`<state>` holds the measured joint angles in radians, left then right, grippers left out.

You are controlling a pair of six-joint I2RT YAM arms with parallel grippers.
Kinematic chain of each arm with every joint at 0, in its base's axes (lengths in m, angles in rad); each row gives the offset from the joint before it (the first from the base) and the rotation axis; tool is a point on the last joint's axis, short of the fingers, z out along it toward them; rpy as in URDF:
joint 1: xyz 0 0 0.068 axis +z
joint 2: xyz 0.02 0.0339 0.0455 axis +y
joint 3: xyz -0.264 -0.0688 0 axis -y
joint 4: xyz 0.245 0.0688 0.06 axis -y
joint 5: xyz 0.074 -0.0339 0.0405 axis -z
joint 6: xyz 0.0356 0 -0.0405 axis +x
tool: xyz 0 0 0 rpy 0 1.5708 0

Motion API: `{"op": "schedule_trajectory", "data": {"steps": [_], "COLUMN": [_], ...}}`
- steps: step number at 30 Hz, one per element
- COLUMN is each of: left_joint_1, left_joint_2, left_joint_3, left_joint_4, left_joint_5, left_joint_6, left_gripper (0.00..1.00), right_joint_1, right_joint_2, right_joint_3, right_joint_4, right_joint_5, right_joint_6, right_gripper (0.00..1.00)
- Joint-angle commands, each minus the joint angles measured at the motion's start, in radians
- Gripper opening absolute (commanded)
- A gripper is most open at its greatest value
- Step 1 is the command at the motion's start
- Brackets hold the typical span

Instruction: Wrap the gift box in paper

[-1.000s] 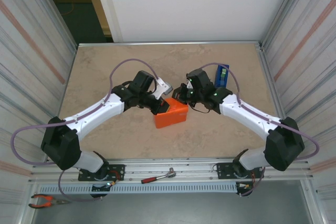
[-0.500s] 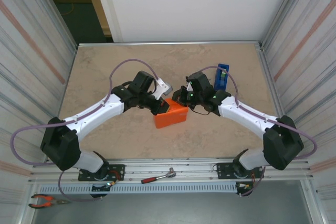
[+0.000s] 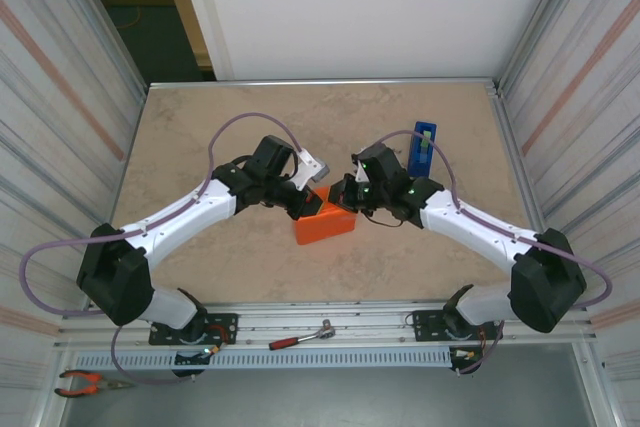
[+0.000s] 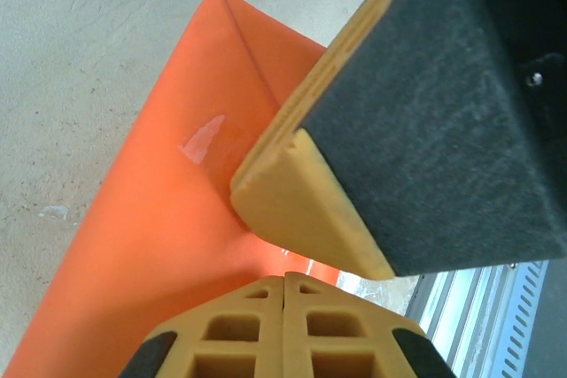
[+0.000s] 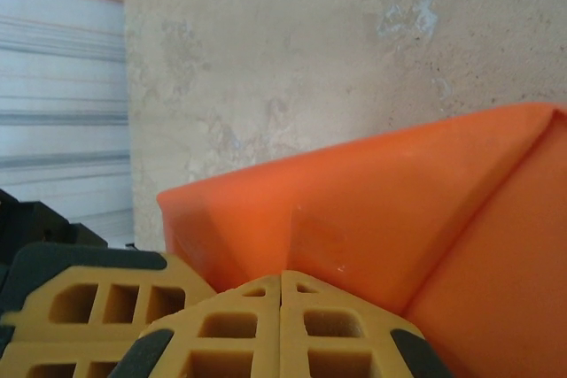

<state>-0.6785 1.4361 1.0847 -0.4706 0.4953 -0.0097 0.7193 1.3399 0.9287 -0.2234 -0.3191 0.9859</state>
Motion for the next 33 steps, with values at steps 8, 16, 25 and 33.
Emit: {"op": "schedule_trajectory", "data": {"steps": [8, 16, 25, 33], "left_joint_1": [0.0, 0.0, 0.0, 0.0], "left_joint_2": [0.016, 0.017, 0.018, 0.018], "left_joint_3": [-0.048, -0.049, -0.048, -0.051], "left_joint_4": [-0.105, -0.104, -0.101, -0.099], "left_joint_5": [-0.062, -0.061, -0.057, -0.057], "left_joint_6": [0.018, 0.017, 0.015, 0.012], "left_gripper": [0.0, 0.0, 0.0, 0.0], "right_joint_1": [0.054, 0.076, 0.078, 0.083], "right_joint_2": [-0.05, -0.102, -0.121, -0.08], "right_joint_3": [-0.039, -0.084, -0.117, -0.111], "right_joint_4": [-0.063, -0.063, -0.057, -0.019], "right_joint_5": [-0.009, 0.019, 0.033, 0.027], "right_joint_6": [-0.023, -0.005, 0.01, 0.017], "right_gripper": [0.0, 0.0, 0.0, 0.0]}}
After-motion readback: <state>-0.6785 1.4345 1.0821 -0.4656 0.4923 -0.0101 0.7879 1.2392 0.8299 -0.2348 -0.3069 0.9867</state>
